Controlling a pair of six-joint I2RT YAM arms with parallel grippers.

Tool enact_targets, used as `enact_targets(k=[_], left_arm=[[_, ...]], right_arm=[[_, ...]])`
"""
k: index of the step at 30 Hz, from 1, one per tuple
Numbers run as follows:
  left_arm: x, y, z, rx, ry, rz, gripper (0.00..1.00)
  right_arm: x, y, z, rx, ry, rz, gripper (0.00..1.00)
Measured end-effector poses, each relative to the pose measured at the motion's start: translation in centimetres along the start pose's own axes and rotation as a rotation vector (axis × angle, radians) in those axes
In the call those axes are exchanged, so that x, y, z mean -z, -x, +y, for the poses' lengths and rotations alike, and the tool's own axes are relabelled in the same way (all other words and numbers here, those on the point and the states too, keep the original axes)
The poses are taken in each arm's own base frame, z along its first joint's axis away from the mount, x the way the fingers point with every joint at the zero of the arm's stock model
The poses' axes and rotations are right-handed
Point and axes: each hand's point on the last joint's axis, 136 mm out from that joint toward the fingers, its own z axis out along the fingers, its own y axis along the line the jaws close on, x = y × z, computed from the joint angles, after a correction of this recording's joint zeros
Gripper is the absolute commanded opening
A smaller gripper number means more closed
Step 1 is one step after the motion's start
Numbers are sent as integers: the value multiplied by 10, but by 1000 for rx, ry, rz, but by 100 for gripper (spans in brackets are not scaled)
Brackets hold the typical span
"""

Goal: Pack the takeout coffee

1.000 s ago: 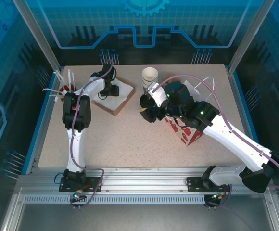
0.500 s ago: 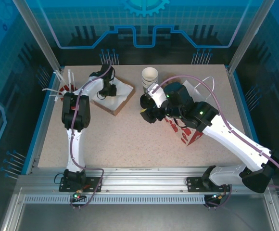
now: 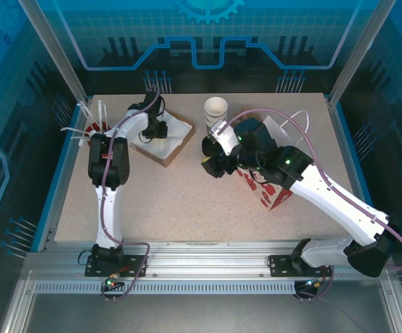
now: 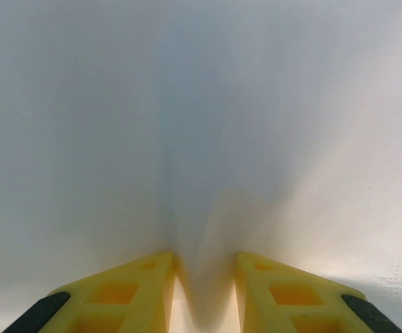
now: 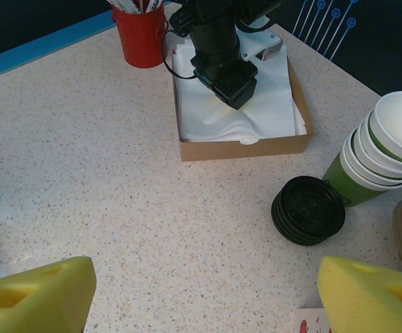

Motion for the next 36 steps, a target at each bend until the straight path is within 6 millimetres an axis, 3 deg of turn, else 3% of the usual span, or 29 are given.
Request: enact_targets(k=[27,31,36], left_arm=[[7,1,-1,17,-53,8,0],[28,6,-4,23,-86,-48,0],[83,18,-9,26,-150,-198,0]], right_arm=[[-2,-1,1,0,3,7,85],[-2,-1,1,0,3,7,84],[-2,-1,0,0,2,7,84]])
